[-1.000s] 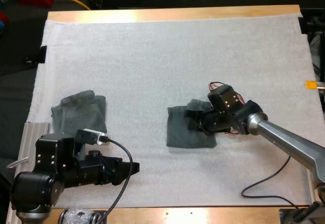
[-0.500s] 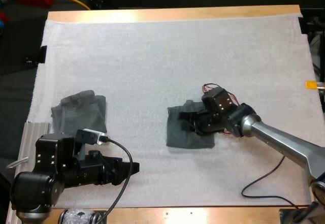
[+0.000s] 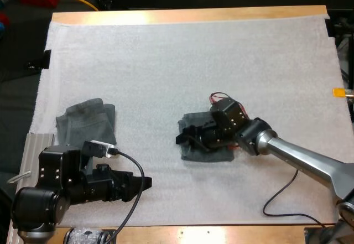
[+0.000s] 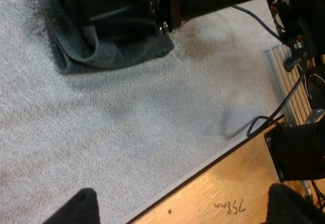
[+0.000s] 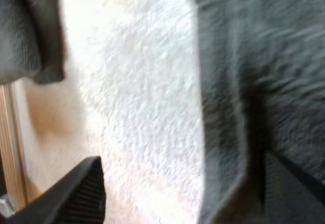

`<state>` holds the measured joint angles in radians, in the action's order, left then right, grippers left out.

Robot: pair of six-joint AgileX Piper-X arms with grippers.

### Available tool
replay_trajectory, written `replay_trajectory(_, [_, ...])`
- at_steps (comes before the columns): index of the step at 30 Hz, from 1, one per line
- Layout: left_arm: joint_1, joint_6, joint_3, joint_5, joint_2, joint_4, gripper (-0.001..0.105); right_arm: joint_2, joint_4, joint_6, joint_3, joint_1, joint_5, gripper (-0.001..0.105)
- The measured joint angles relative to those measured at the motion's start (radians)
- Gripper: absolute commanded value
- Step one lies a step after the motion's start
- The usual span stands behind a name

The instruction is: Pick towel from pile, fold and stack

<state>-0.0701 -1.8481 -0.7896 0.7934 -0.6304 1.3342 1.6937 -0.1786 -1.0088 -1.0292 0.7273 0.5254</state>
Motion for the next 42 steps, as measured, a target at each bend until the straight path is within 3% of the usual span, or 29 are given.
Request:
replay_trajectory(10, [0.000,0.000,0.000,0.000,0.000,0.000,0.065,0.002,0.006,0.021,0.000,0.037,-0.021,0.063])
replay_trajectory(14, [0.000,0.000,0.000,0.000,0.000,0.000,0.065,0.022,0.011,0.023,0.000,0.037,0.016,0.063])
replay_trajectory(20, [0.000,0.000,0.000,0.000,0.000,0.000,0.065,0.010,-0.004,-0.023,0.000,0.037,0.039,0.063])
replay_trajectory(35, [0.000,0.007,0.000,0.000,0.000,-0.003,0.065,-0.245,-0.326,-0.236,0.000,0.037,-0.224,0.063])
replay_trajectory(42, [0.000,0.007,0.000,0.000,0.000,-0.014,0.065,-0.368,-0.393,-0.262,0.000,0.037,-0.246,0.063])
